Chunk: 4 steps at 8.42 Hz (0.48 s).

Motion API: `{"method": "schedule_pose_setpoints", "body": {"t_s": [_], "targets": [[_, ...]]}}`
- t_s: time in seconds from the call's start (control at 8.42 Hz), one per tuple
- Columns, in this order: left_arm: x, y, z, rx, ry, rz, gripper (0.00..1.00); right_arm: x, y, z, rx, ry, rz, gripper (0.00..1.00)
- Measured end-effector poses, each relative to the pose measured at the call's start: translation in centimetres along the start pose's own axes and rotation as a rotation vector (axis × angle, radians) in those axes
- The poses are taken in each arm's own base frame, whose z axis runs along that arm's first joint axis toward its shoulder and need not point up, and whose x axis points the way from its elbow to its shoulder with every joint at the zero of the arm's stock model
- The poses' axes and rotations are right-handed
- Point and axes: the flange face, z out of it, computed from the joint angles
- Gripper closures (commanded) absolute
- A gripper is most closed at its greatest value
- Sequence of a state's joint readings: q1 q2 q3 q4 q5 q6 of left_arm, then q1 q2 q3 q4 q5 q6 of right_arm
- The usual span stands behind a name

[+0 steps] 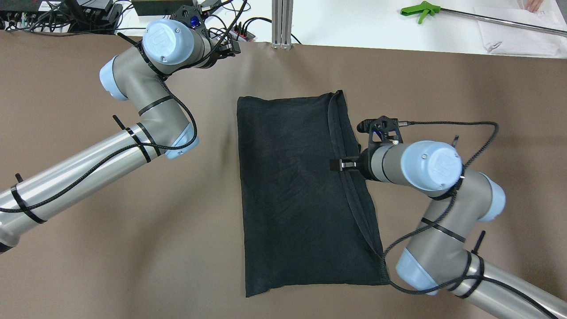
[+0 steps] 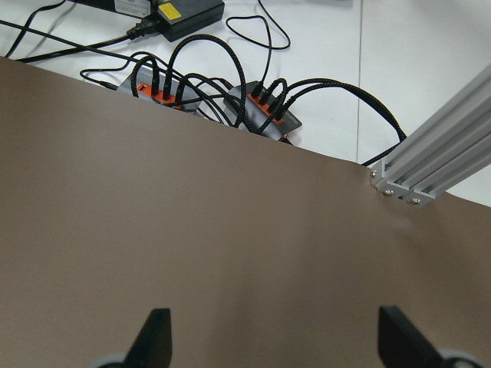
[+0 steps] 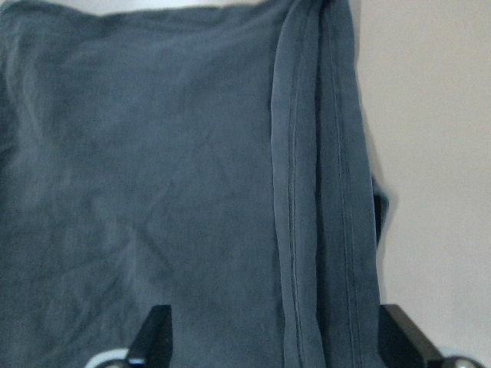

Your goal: Fold clothes

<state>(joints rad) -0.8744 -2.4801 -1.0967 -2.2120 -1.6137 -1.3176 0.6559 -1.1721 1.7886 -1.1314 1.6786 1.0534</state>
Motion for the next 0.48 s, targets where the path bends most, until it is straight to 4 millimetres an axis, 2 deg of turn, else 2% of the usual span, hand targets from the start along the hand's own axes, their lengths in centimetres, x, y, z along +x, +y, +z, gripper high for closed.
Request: {"method": "schedule_pose_setpoints", "body": {"t_s": [0.24,0.36,0.48], "targets": [[-0.2,-0.7,-0.1,0.006,-0.003,-0.004,0.05,-3.8,-5.2,4.5,0.114,0.127,-0.085,0.07],[-0.4,-1.1,-0.2,0.009,-0.005,-0.005,0.05,-4.8,-7.4,7.4,0.149,0.175,-0.102,0.08],[-0.6,-1.5,-0.2,0.01,-0.007,-0.005,0.05,-4.8,-8.8,10.0,0.186,0.209,-0.117,0.08]]}}
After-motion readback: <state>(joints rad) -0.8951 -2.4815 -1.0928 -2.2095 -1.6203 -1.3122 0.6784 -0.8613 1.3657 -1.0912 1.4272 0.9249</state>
